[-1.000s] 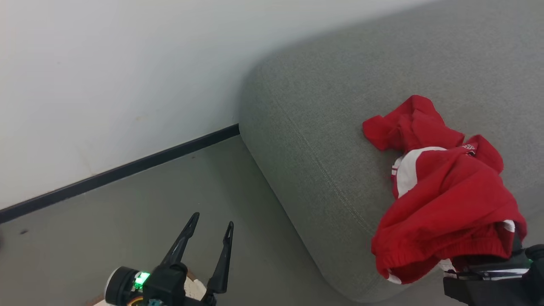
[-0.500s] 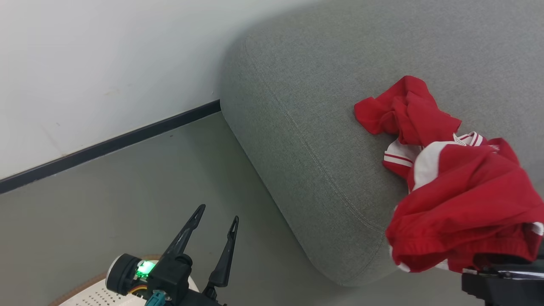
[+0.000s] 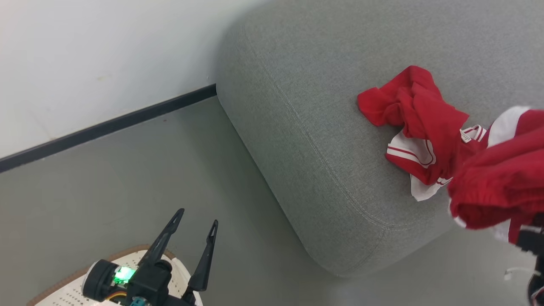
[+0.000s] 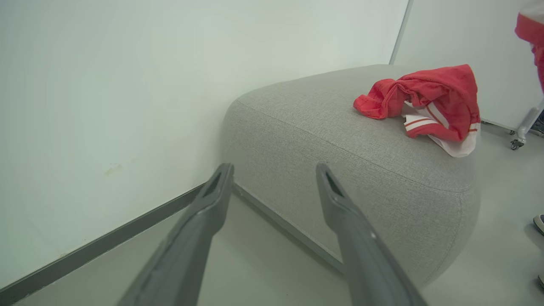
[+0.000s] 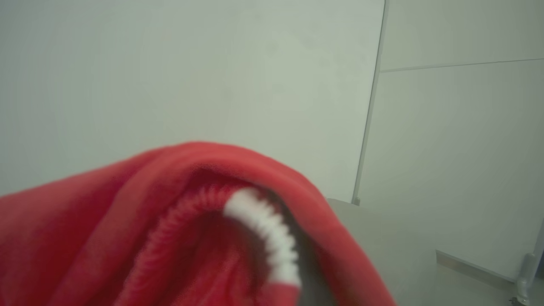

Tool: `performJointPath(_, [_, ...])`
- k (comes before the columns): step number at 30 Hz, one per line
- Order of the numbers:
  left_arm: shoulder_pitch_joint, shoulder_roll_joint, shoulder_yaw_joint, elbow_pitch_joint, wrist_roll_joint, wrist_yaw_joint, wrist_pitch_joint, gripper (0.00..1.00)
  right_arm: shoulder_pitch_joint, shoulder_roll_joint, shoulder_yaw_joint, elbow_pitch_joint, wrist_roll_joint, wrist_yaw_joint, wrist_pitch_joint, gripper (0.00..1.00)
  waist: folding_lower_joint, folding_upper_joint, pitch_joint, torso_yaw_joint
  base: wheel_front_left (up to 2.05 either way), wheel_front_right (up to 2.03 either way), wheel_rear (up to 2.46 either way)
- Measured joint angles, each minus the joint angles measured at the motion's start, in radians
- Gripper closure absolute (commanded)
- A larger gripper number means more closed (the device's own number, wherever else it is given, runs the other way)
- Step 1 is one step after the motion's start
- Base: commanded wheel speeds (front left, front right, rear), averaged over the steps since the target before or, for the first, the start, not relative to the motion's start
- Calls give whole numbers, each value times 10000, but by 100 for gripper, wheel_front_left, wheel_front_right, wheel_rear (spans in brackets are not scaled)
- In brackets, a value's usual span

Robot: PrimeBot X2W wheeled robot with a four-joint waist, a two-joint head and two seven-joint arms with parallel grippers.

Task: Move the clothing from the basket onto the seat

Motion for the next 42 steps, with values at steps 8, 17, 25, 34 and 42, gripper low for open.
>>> performJointPath(8, [312, 629, 543, -203, 58, 4, 0, 0, -2045, -257, -635, 771, 1026, 368, 0, 100, 0, 0, 618, -7, 0, 0, 0])
performJointPath(17, [283, 838, 658, -449, 107, -21, 0, 0, -4157, -997, -1450, 3154, 1847, 679, -2, 100, 1, 0, 1322, 151, 0, 0, 0])
performJointPath(25, [256, 1070, 702, -545, 222, -178, 0, 0, -5841, -1584, -1563, 5325, 2042, 886, -2, 100, 1, 0, 1802, 560, 0, 0, 0])
performJointPath(34, [17, 1074, 694, -529, 328, -192, 0, 0, -7126, -2067, -1442, 7724, 1916, 882, 0, 100, 1, 0, 2149, 1124, 0, 0, 0])
performJointPath(42, [-5, 1024, 779, -479, 324, -263, 0, 0, -7230, -2215, -1177, 9904, 1768, 886, 192, 100, 0, 0, 2283, 1587, 0, 0, 0])
